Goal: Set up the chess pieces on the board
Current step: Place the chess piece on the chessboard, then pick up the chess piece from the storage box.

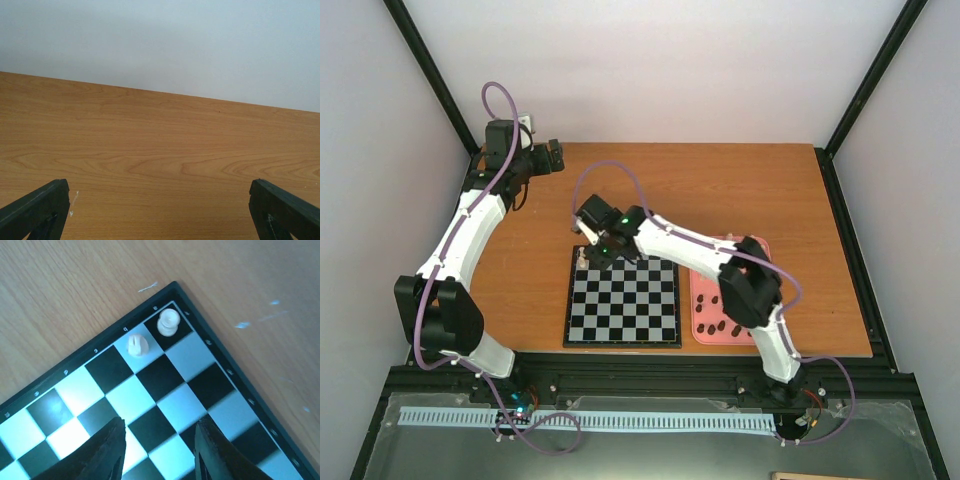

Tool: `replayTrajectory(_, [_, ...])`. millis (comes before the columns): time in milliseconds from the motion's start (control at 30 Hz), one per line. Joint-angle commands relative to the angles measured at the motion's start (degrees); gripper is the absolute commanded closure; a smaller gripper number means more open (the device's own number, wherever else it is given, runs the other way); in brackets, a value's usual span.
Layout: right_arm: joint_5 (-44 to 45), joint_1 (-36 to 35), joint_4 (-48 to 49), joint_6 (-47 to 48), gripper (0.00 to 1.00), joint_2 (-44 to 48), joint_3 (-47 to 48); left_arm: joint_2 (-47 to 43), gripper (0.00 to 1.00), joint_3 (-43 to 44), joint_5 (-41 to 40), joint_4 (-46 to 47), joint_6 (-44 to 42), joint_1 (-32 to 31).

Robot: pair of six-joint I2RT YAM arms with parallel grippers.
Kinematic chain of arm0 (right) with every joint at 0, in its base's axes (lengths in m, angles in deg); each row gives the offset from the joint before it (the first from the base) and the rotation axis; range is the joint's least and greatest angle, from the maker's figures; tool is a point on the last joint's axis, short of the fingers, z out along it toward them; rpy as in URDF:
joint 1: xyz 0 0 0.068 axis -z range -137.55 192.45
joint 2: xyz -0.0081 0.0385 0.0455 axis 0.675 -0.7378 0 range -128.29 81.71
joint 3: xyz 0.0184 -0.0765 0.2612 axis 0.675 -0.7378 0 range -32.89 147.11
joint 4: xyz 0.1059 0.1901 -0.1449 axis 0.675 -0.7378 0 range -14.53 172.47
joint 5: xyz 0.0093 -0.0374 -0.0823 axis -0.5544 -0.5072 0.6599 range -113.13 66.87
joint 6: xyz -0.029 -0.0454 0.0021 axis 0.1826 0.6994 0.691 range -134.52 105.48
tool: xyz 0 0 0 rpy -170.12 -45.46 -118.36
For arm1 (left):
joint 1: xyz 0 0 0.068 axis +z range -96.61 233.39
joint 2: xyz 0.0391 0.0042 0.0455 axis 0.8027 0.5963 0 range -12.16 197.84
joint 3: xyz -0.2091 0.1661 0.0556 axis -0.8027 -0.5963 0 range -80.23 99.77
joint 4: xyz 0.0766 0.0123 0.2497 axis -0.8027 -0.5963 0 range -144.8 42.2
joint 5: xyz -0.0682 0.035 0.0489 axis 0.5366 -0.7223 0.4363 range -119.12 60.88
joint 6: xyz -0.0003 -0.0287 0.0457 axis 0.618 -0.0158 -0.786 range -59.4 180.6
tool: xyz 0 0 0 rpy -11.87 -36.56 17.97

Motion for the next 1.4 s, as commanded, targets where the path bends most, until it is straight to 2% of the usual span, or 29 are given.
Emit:
replayTrajectory(0, [5.01,2.61,5.69,-1.83,0.6,10.32,-8.09,-1.94,0.0,0.92,0.18,0.44,-0.67,-0.12])
replayTrajectory(300, [9.3,18.29,9.48,-6.28,0.58,18.22,-25.39,-0.91,0.0,1.12,2.05,0.88,-0.25,-0.11])
replayTrajectory(533, [13.68,26.19,10.19,-7.71,0.57,19.09,-30.63,0.59,0.0,1.8,2.19,0.85,-0.05,-0.11])
replayTrajectory(900, [17.02,29.09,8.94,-7.66,0.56,18.62,-32.07,1.75,0.0,2.31,2.29,0.74,0.22,-0.16])
replayTrajectory(1367, [16.3,29.17,11.13,-8.54,0.57,25.01,-36.84,2.29,0.0,2.38,2.96,1.02,0.63,-0.16])
